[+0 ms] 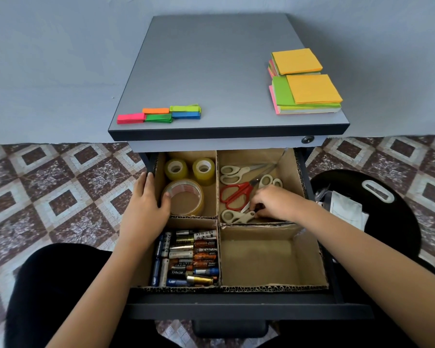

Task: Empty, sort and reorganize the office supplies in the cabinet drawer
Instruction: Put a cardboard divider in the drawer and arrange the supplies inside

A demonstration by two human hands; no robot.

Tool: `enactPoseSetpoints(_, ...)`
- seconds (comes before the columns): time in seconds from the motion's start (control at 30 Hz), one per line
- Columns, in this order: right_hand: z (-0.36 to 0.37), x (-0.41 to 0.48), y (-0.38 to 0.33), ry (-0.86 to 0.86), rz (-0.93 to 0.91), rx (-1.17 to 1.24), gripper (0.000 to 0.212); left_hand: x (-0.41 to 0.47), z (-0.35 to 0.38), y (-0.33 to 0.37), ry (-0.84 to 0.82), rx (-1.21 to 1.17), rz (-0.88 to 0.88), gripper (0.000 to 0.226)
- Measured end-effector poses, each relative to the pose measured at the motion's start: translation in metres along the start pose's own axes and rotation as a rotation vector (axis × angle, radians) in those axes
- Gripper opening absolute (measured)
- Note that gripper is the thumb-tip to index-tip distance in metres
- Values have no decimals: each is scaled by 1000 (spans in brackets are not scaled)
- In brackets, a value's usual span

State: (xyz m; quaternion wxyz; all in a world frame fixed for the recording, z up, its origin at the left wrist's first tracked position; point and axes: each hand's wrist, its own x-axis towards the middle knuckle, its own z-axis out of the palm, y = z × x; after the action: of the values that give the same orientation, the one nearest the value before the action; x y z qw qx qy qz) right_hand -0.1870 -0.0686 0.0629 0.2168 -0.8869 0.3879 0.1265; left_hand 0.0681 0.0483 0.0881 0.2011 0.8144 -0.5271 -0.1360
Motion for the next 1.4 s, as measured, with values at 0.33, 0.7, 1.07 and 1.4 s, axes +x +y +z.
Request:
enactPoseSetpoints(0.33, 0, 0, -2, 15, 5, -15, 22, 0, 1, -1, 4, -7, 2, 64)
enactPoseSetpoints(0.7, -11, -11, -3, -5, 2, 30, 29, 0, 1, -1, 6, -28, 8, 64)
enactPoseSetpoints(1.07, -40, -43, -11, 427, 174, 438, 23, -1, 1, -2, 13, -52, 27, 63)
enactPoseSetpoints(1.4, -53, -63, -31, 636, 181, 582, 21, -8, 0, 5, 243, 9, 224, 33)
